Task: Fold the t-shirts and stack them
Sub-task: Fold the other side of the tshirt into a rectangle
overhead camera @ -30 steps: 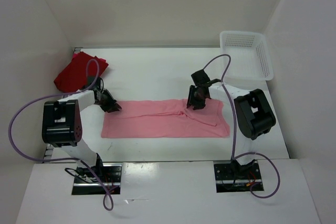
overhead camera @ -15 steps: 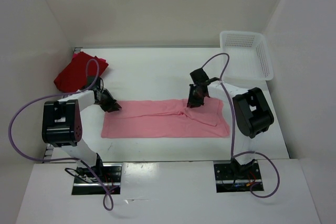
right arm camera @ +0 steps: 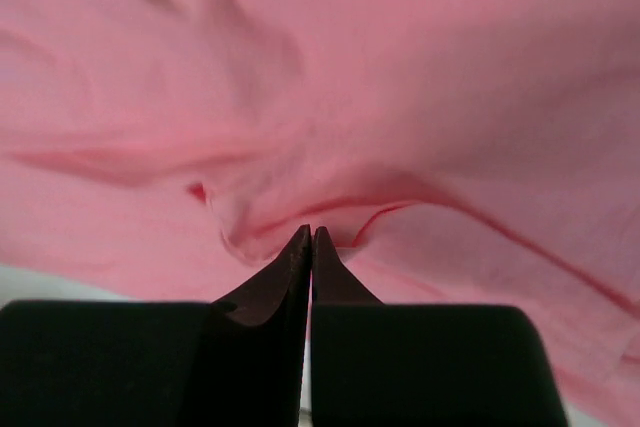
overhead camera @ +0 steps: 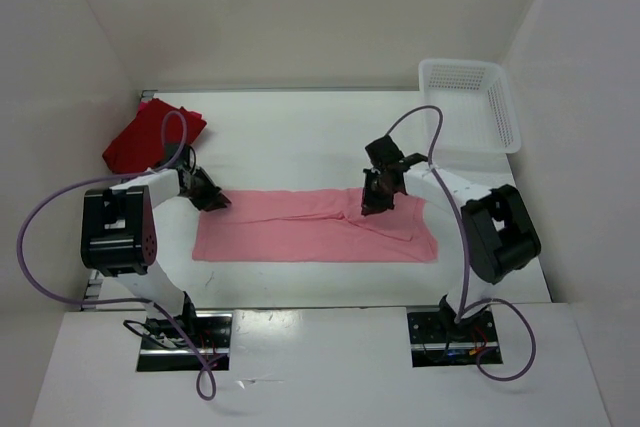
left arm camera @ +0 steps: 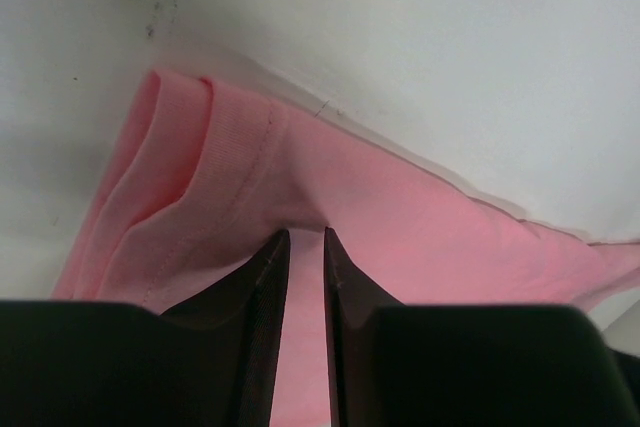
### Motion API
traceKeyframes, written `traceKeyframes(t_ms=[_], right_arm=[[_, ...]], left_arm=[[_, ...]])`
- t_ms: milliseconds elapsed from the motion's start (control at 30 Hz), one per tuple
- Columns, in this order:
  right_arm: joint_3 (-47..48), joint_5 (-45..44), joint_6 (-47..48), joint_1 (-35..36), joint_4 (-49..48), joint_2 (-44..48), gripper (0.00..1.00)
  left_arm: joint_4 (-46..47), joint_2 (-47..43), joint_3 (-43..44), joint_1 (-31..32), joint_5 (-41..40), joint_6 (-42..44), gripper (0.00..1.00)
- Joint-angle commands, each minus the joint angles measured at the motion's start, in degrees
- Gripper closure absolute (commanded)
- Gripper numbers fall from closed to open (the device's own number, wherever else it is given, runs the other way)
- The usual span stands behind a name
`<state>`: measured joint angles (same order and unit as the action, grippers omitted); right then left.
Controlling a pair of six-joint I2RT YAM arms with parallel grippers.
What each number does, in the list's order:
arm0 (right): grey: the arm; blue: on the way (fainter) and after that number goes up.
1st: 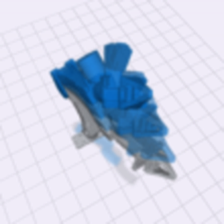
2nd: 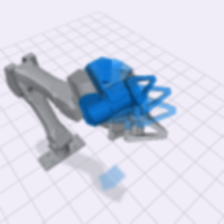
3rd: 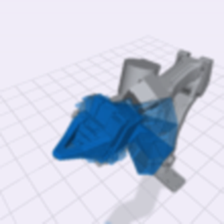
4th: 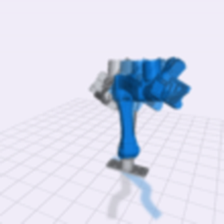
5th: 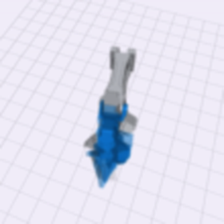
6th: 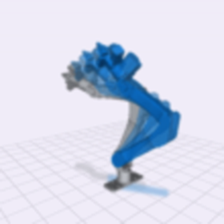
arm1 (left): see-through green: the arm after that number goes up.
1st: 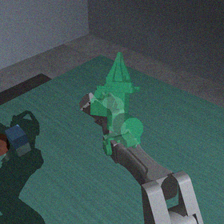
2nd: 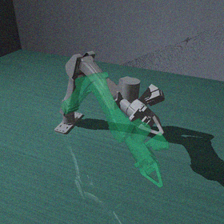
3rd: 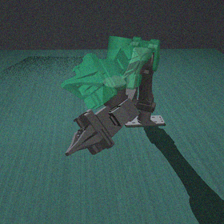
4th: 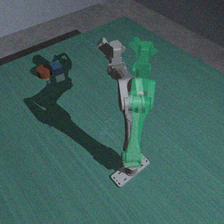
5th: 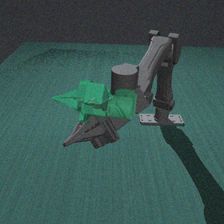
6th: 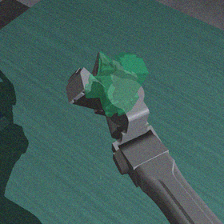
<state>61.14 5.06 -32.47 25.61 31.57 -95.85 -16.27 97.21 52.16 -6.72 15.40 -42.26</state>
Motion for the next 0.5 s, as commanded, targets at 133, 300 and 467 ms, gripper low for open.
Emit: traceKeyframes(t_ms=[133,300,467], right_arm=[[-6.55,9.33,-1.8,6.82,6.04,8.66,1.0],[-6.57,13.04,-4.27,9.81,6.04,10.42,0.66],[-1.82,11.56,-3.04,7.89,7.98,12.71,0.6]], left_arm=[[0.63,1.84,1.89,-1.01,-1.07,0.34,0.73],[0.63,1.84,2.94,-1.01,-1.07,-0.19,0.73],[0.01,-0.88,3.47,-1.01,-0.02,-0.19,0.73]])
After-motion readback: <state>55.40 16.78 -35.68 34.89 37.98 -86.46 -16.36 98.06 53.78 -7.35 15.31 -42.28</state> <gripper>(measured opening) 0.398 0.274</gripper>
